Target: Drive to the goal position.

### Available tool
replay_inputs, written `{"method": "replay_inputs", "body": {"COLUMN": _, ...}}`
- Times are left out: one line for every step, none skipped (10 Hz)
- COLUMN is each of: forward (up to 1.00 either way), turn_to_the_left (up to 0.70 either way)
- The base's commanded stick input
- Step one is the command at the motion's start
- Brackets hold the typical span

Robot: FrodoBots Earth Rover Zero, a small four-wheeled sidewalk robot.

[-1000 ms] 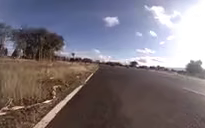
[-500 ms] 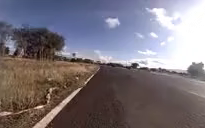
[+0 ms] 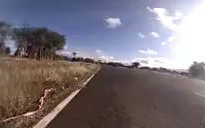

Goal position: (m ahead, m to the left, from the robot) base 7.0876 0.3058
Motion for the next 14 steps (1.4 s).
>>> {"method": "replay_inputs", "body": {"forward": 0.45, "turn_to_the_left": -0.07}}
{"method": "replay_inputs", "body": {"forward": 0.45, "turn_to_the_left": -0.20}}
{"method": "replay_inputs", "body": {"forward": 0.45, "turn_to_the_left": -0.27}}
{"method": "replay_inputs", "body": {"forward": 0.45, "turn_to_the_left": -0.27}}
{"method": "replay_inputs", "body": {"forward": 0.45, "turn_to_the_left": -0.27}}
{"method": "replay_inputs", "body": {"forward": 0.45, "turn_to_the_left": -0.27}}
{"method": "replay_inputs", "body": {"forward": 0.45, "turn_to_the_left": 0.00}}
{"method": "replay_inputs", "body": {"forward": 0.45, "turn_to_the_left": 0.00}}
{"method": "replay_inputs", "body": {"forward": 0.45, "turn_to_the_left": 0.00}}
{"method": "replay_inputs", "body": {"forward": 0.45, "turn_to_the_left": 0.00}}
{"method": "replay_inputs", "body": {"forward": 0.45, "turn_to_the_left": 0.00}}
{"method": "replay_inputs", "body": {"forward": 0.45, "turn_to_the_left": 0.00}}
{"method": "replay_inputs", "body": {"forward": 0.45, "turn_to_the_left": 0.00}}
{"method": "replay_inputs", "body": {"forward": 0.45, "turn_to_the_left": 0.00}}
